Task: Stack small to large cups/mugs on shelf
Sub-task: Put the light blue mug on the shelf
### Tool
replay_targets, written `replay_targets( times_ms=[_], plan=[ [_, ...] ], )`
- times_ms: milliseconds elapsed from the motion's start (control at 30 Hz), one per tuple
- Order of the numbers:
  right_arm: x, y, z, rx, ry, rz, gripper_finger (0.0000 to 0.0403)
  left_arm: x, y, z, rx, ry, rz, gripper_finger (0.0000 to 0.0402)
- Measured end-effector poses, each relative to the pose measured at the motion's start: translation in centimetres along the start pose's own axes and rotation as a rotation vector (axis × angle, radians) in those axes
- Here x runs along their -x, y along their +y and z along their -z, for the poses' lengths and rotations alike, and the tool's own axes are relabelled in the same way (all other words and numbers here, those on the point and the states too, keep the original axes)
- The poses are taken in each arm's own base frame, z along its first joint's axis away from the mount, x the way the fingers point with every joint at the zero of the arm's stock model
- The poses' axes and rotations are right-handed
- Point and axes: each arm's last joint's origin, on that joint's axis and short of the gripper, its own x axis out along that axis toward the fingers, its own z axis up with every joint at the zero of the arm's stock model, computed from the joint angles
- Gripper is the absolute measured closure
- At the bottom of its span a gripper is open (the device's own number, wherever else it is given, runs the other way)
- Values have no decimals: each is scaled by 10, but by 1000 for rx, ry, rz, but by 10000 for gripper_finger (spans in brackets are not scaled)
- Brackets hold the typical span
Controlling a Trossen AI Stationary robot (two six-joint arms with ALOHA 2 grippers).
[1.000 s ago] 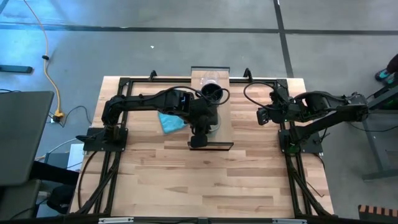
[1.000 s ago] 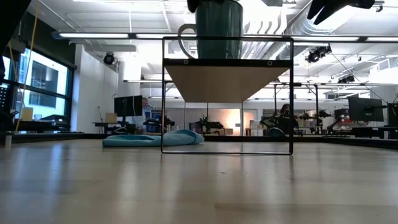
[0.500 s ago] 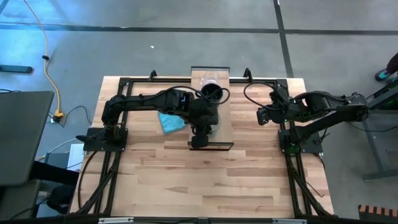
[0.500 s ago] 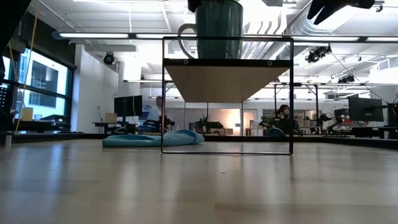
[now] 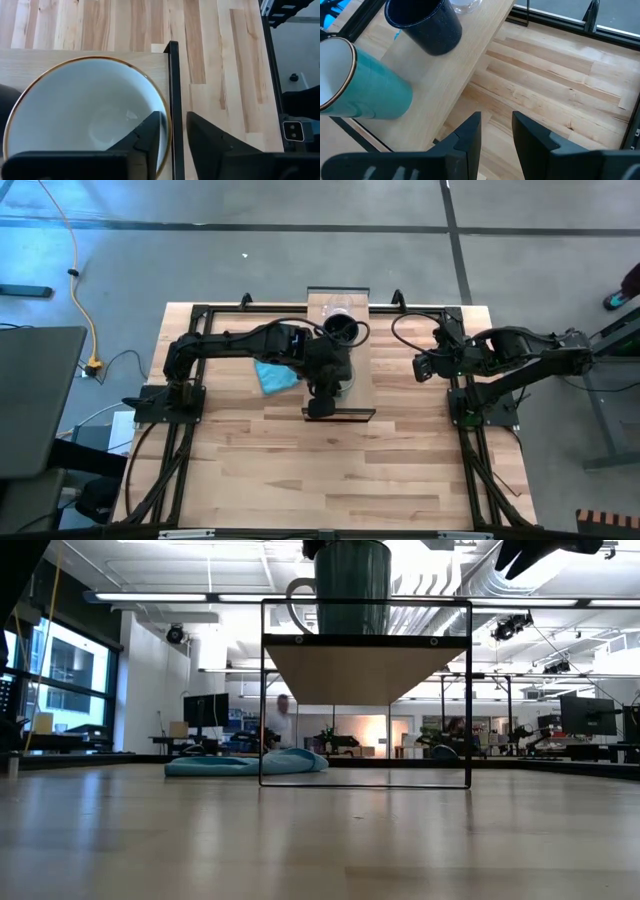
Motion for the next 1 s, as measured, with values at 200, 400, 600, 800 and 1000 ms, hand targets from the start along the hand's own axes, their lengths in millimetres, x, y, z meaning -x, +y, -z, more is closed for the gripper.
replay_targets(
  times_ms=[200, 400, 600, 800, 1000],
  plan=[
    [0, 0, 0, 0, 2, 0, 302, -6, 1, 0, 15, 14, -15, 270],
    [0, 0, 0, 0, 4, -2, 302, -15, 2, 1, 28, 38, -23, 243],
    [0, 0, 0, 0, 6, -3, 302, -19, 6, -1, 45, 37, -45, 241],
    [0, 0, 0, 0, 6, -3, 302, -18, 15, -2, 87, 26, -64, 240],
    [0, 0, 0, 11, 6, -3, 302, -18, 17, -2, 104, 21, -70, 240]
  ],
)
